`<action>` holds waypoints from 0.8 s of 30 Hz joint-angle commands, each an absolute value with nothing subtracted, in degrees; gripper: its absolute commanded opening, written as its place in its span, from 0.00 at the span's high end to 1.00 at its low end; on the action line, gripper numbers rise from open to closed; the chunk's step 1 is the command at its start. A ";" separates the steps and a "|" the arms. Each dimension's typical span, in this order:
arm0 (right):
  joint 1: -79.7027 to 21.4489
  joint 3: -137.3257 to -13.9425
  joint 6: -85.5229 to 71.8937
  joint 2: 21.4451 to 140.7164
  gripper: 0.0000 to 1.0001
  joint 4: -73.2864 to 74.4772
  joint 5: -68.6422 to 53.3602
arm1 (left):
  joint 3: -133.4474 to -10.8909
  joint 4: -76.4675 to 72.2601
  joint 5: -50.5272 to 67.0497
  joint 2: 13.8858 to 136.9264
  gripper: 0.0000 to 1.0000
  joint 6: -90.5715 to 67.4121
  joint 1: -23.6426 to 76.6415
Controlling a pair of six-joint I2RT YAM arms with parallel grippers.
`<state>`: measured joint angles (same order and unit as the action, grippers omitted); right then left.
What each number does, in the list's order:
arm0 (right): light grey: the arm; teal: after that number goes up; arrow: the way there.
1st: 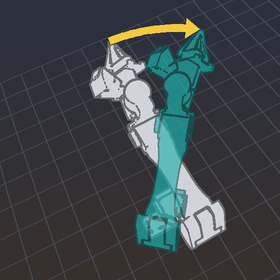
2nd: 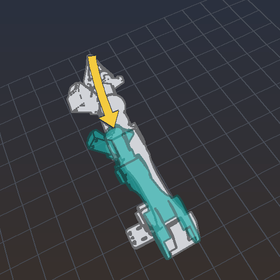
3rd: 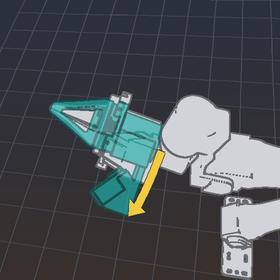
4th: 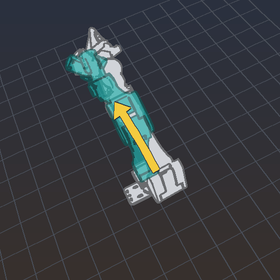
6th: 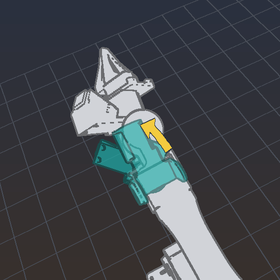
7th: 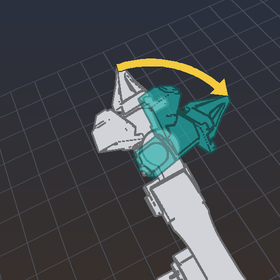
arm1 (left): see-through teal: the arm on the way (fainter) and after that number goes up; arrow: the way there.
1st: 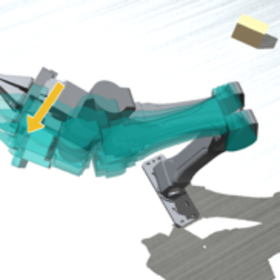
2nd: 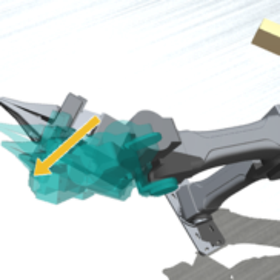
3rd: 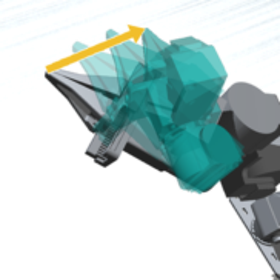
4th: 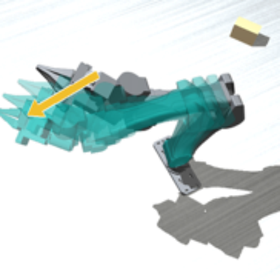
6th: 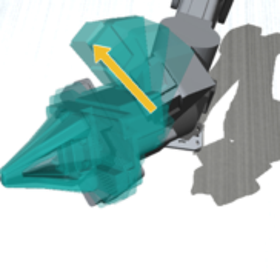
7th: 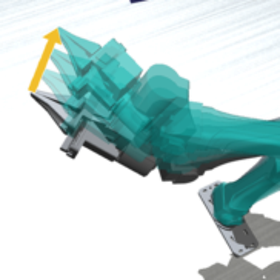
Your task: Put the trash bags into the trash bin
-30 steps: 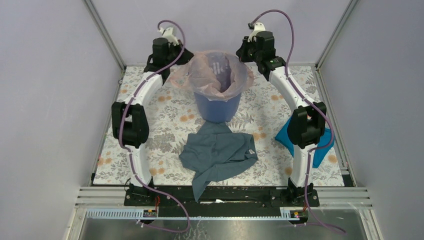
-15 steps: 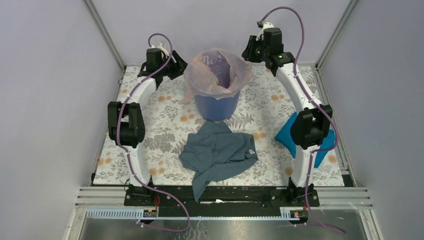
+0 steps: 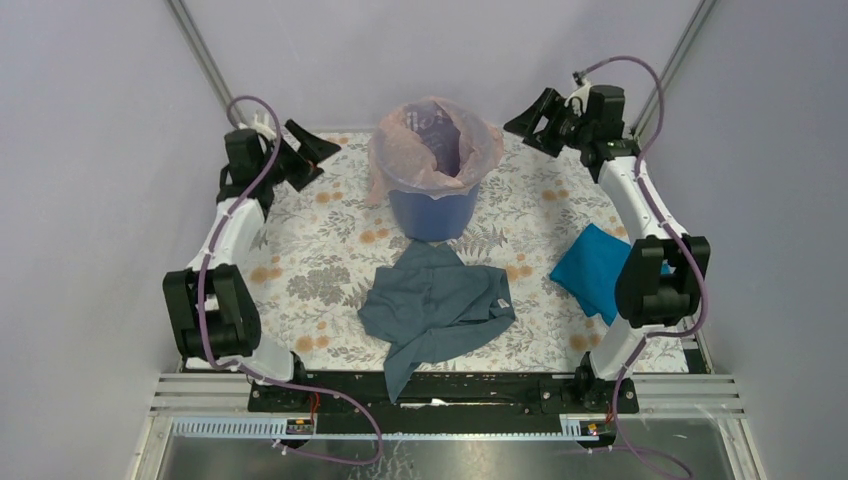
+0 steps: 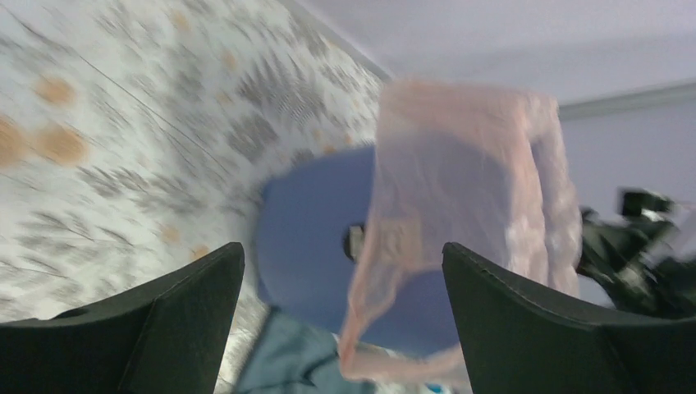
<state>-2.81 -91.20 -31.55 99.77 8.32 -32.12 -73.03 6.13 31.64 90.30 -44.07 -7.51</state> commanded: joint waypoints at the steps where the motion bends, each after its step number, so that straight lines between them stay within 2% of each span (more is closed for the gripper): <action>1: -3.31 -86.91 -42.11 101.42 0.15 -4.60 -42.59 | -61.10 -11.24 43.68 87.14 0.06 -56.59 -5.89; 6: -3.27 -83.51 -50.18 105.29 0.14 -13.91 -44.68 | -54.91 -16.53 44.41 86.82 0.05 -59.62 -5.26; 12: -3.27 -77.83 -59.51 108.70 0.22 -27.60 -46.15 | -56.70 -17.03 46.00 91.98 0.04 -59.02 -1.99; 17: -3.51 -75.48 -62.56 110.47 0.25 -32.92 -46.81 | -56.58 -20.97 46.11 95.52 0.03 -61.08 1.91; 20: -3.84 -74.60 -63.72 111.51 0.28 -35.38 -47.29 | -55.91 -23.16 45.61 97.46 0.12 -61.72 3.88; 22: -4.30 -74.18 -63.94 112.38 0.29 -37.03 -47.86 | -55.68 -24.18 45.24 98.73 0.23 -62.13 4.41; 24: -4.76 -73.20 -64.69 113.05 0.30 -39.48 -48.03 | -56.01 -24.09 44.99 100.01 0.41 -62.01 4.71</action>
<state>-3.44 -74.43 -62.11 111.98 -30.96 -45.58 -54.72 -18.57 44.97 98.24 -61.69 4.10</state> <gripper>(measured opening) 0.709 0.728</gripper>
